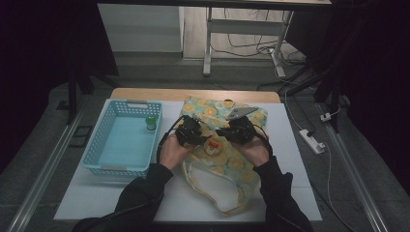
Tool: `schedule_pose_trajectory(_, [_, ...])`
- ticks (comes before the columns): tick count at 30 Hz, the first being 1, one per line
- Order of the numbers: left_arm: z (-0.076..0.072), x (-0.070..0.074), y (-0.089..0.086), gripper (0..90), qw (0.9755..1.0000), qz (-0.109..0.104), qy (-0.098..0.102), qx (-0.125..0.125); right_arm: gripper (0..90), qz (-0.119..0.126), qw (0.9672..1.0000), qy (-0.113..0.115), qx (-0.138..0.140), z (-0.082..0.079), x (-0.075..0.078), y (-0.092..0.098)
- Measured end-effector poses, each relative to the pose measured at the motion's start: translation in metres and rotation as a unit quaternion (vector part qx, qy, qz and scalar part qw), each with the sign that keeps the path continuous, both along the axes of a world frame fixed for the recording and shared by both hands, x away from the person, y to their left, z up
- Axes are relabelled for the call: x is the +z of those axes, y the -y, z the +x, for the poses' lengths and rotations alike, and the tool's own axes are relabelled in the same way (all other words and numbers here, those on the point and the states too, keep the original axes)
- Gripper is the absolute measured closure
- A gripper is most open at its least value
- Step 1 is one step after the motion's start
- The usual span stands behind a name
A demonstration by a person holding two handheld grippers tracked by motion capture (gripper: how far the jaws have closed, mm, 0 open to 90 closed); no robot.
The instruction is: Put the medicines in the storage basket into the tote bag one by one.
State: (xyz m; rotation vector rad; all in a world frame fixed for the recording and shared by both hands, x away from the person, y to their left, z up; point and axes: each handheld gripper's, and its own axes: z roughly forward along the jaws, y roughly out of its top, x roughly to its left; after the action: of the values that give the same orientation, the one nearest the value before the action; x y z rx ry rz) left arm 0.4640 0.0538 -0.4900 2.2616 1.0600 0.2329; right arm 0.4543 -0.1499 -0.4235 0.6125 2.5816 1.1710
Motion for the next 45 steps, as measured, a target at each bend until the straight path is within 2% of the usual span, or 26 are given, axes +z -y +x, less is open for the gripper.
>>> schedule_pose_trajectory(4, [-0.006, 0.006, 0.002, 50.8, 0.9999, 0.002, 0.006, -0.013, 88.9, 0.001, 1.0, 0.0, -0.001, 0.0, 0.0, 0.0])
schedule_pose_trajectory(11, [-0.017, 0.014, 0.0, 36.5, 0.9988, -0.02, -0.005, -0.044, 88.9, 0.001, 1.0, -0.001, -0.002, 0.0, 0.0, 0.001])
schedule_pose_trajectory(17, [-0.027, 0.021, -0.004, 26.5, 0.9972, -0.037, -0.006, -0.064, 88.9, 0.001, 1.0, -0.002, -0.003, 0.001, 0.0, 0.001])
schedule_pose_trajectory(25, [-0.039, 0.03, -0.008, 19.0, 0.9963, -0.044, -0.008, -0.074, 88.9, 0.001, 1.0, 0.0, -0.003, 0.0, 0.0, 0.001])
schedule_pose_trajectory(34, [-0.046, 0.037, -0.019, 7.2, 0.9939, -0.07, -0.015, -0.084, 88.9, 0.001, 1.0, 0.002, -0.001, -0.001, 0.001, 0.0])
schedule_pose_trajectory(45, [-0.048, 0.04, -0.042, 0.4, 0.9901, -0.101, -0.018, -0.095, 88.9, 0.003, 1.0, 0.005, 0.002, -0.002, 0.003, 0.0])
